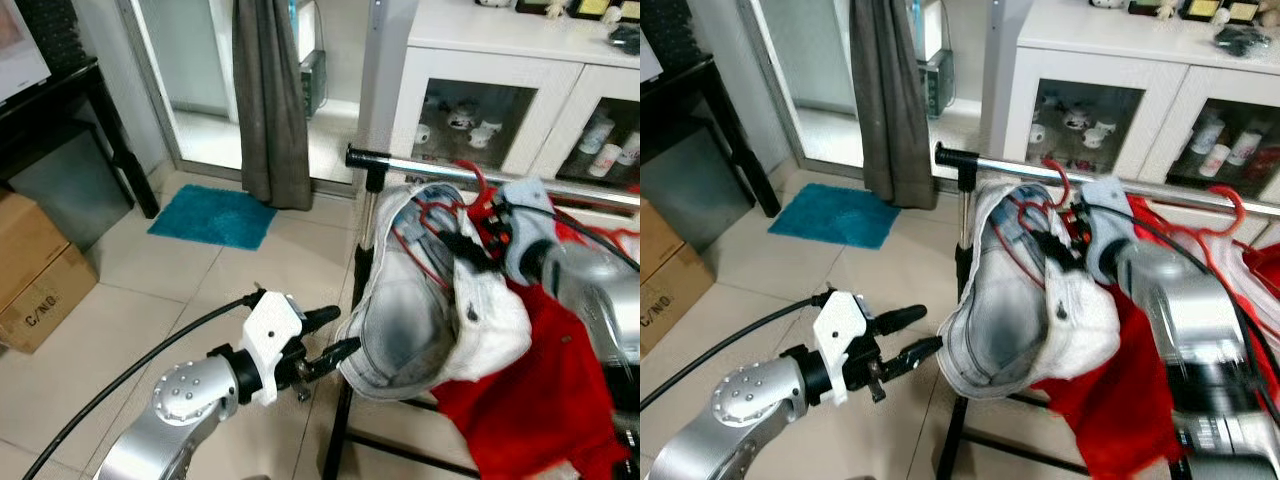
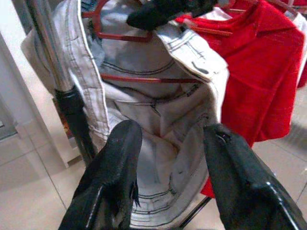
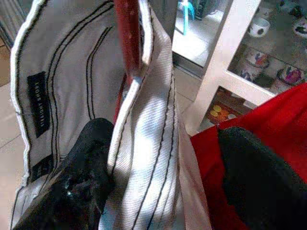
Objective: Hang hanger
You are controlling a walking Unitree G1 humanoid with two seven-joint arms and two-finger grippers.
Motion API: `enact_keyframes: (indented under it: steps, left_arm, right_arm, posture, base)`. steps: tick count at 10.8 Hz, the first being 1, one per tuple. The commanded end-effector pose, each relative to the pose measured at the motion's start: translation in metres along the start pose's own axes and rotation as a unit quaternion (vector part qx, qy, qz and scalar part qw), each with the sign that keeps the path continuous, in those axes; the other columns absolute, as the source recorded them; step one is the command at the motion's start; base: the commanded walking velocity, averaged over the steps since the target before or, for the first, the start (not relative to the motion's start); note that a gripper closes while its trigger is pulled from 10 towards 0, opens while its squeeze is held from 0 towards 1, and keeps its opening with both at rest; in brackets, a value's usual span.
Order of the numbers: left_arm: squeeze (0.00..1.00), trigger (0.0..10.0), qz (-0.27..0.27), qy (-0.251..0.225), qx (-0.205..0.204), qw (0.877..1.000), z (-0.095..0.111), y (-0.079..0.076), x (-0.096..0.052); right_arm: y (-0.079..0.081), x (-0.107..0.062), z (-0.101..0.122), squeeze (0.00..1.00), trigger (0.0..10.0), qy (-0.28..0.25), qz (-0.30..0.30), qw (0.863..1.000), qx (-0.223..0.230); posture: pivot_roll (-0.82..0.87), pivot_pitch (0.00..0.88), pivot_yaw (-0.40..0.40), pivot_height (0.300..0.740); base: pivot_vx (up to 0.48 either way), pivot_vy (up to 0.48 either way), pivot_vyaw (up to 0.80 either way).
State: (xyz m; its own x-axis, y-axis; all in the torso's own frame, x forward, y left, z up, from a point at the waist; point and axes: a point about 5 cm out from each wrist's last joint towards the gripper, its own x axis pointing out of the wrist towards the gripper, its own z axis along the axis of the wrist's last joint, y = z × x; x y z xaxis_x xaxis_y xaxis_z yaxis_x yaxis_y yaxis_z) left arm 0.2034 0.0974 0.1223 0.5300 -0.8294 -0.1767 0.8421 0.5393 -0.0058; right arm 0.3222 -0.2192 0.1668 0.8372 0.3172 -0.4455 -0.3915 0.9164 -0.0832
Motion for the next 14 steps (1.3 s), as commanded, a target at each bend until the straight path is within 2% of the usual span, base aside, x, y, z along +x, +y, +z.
enact_keyframes:
  steps: [1,5,7,9,14]
  left_arm:
    - [0.0,10.0,-0.003,0.002,0.009,1.0,0.001,-0.001,0.0]
    - [0.0,10.0,-0.001,0.004,0.011,1.0,-0.001,-0.002,0.0]
    - [0.0,10.0,0.0,0.004,0.012,1.0,-0.002,-0.003,0.001]
    - [0.0,10.0,-0.001,0.005,0.013,1.0,-0.002,-0.004,0.002]
    - [0.0,10.0,0.006,0.005,0.016,1.0,-0.004,-0.001,0.002]
  right_arm:
    - [-0.007,0.003,0.0,0.0,0.0,0.007,-0.005,1.0,-0.01]
    - [-0.006,0.012,0.005,0.0,0.0,0.008,0.05,0.997,-0.057]
    - [-0.007,0.013,-0.004,0.0,0.0,0.028,0.039,0.997,-0.068]
    - [-0.008,0.013,-0.006,0.0,0.0,0.025,0.028,0.998,-0.056]
    - [-0.001,0.012,-0.011,0.0,0.0,0.02,0.052,0.997,-0.047]
  posture:
    - [-0.05,0.0,0.011,0.74]
    - [-0.04,0.0,-0.002,0.74]
    - [-0.04,0.0,-0.005,0.74]
    - [-0.05,0.0,-0.003,0.74]
    - [-0.05,0.0,0.0,0.74]
  base:
    - [0.0,0.0,0.0]
    - [0.0,0.0,0.0]
    - [0.0,0.0,0.0]
    - [0.0,0.0,0.0]
    - [0.0,0.0,0.0]
